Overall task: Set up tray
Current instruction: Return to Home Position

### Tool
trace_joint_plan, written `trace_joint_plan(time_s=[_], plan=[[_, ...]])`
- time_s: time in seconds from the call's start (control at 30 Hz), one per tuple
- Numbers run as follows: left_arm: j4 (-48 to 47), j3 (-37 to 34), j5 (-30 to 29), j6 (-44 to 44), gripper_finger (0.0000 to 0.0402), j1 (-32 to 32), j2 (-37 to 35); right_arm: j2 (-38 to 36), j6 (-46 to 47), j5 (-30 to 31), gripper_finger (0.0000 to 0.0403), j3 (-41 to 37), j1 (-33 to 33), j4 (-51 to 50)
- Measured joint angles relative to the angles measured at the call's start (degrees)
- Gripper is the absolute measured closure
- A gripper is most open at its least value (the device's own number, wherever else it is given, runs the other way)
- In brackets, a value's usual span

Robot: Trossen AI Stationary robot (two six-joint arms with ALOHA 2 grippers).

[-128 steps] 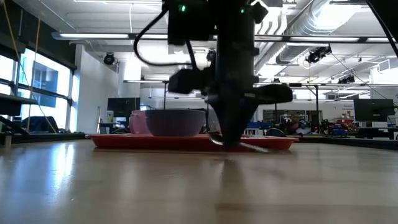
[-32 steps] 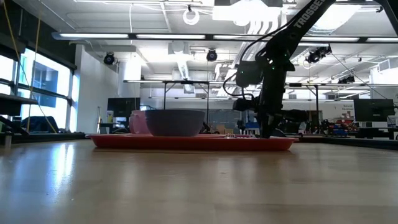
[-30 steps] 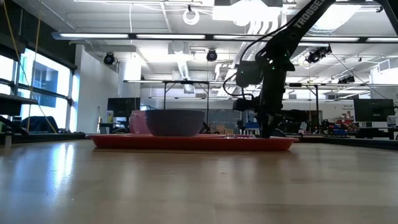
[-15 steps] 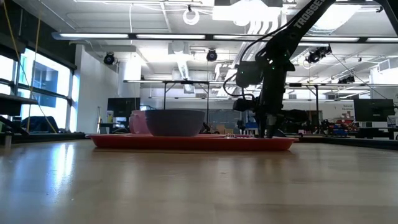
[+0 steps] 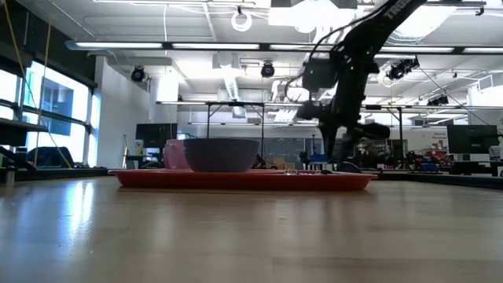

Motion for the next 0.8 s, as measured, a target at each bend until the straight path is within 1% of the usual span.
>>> trace_joint_plan(time_s=[0.17,0.37,0.53,0.63,0.7,0.8], plan=[[0.3,0.0,-0.4,1.4,0.0314,0.0,0.0,-7.0,-3.8,0.2,0.0285,0.0,0.1,-1.5],[0.6,0.0,-4.6,3.4,0.0314,0.0,0.0,-16.3,-8.9,2.2,0.0284,0.0,0.4,-4.3],[1.0,0.0,-7.8,8.9,0.0314,0.0,-1.2,-23.9,-12.8,2.0,0.0284,0.0,0.4,-4.2],[2.1,0.0,-9.3,13.2,0.0314,0.0,-2.1,-28.6,-16.7,0.0,0.0284,0.0,0.8,-2.1],[3.7,-0.3,-9.8,17.0,0.0314,0.0,-2.9,-31.8,-18.3,-0.2,0.0284,0.0,1.2,-1.1],[8.5,-4.0,-9.3,21.0,0.0314,1.0,-4.9,-36.2,-19.4,0.2,0.0285,0.0,1.8,-0.8]])
